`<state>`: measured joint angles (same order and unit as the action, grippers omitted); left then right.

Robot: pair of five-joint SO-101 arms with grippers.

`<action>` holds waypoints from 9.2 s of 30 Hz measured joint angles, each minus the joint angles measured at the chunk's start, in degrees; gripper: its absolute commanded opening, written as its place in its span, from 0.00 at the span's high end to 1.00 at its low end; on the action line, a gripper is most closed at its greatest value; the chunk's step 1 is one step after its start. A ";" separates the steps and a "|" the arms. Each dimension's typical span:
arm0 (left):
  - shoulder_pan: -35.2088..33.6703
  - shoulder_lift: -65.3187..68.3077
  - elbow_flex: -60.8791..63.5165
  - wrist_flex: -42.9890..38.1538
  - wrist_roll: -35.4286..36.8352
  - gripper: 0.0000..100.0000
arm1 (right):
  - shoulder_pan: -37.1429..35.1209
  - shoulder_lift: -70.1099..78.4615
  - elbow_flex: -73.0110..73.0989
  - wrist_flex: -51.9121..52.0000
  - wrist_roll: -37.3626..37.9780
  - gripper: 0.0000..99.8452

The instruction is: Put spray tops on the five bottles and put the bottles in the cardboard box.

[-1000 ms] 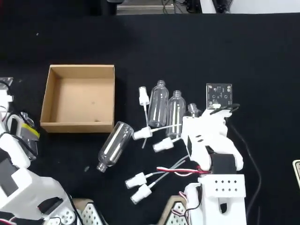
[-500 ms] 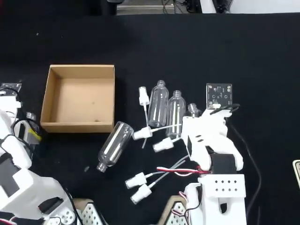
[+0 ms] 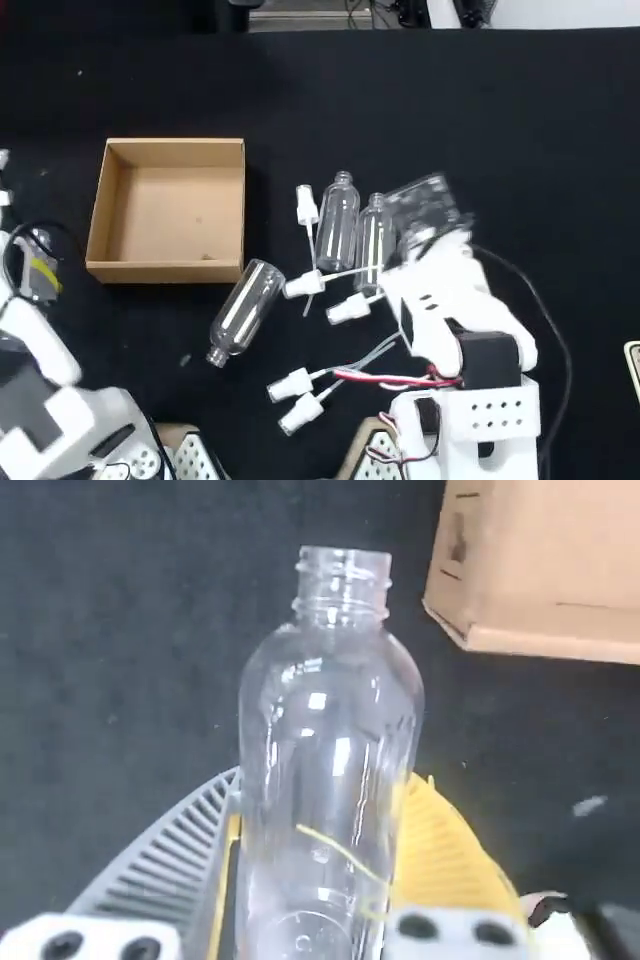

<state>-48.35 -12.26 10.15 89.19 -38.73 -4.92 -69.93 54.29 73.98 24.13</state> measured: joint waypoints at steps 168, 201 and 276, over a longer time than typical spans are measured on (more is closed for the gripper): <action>56.35 -91.52 85.54 -80.35 39.38 0.97 | -29.80 46.07 -51.87 -57.05 -30.42 0.99; 56.44 -91.52 85.71 -81.23 39.38 0.97 | -33.05 49.41 -48.79 -61.45 -30.42 0.99; 3.52 -69.89 84.13 -103.82 33.85 0.97 | -17.93 -2.64 17.49 -29.27 -18.55 0.90</action>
<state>-44.84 -82.15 94.29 -14.64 -4.88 -22.86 -72.57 71.78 44.70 5.58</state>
